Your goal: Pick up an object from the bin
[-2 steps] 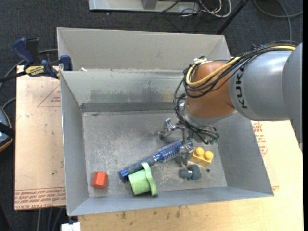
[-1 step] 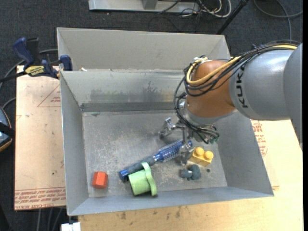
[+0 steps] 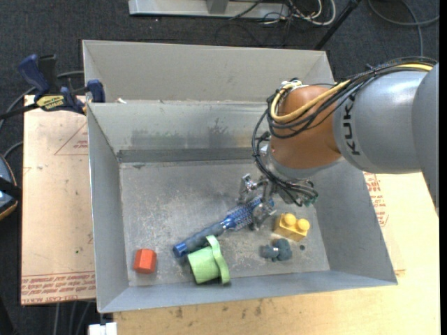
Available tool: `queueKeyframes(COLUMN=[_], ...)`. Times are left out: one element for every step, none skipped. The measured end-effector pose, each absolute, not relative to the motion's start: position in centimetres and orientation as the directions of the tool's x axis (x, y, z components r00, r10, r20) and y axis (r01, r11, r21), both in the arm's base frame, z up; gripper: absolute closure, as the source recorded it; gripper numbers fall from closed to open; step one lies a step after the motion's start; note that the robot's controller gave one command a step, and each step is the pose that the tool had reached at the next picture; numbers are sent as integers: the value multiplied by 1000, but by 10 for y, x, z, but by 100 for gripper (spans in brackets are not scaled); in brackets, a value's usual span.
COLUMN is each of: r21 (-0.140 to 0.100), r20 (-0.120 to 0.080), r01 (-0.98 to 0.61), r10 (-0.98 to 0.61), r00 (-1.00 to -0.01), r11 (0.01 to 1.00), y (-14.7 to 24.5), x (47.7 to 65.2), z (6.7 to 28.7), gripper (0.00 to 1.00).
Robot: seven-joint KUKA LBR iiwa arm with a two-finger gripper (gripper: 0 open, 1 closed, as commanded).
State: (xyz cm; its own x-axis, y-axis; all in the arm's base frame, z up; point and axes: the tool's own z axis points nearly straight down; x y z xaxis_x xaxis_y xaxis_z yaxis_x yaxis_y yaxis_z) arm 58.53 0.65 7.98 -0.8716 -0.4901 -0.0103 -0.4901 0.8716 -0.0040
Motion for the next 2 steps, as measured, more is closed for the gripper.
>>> queueKeyframes(r21=[-2,-4], r20=[-4,-8], r01=[-489,-486], r10=[-489,-486], r00=[-872,-874], r11=[872,874], y=[7,8], x=[587,588], z=[109,183], gripper=[100,100])
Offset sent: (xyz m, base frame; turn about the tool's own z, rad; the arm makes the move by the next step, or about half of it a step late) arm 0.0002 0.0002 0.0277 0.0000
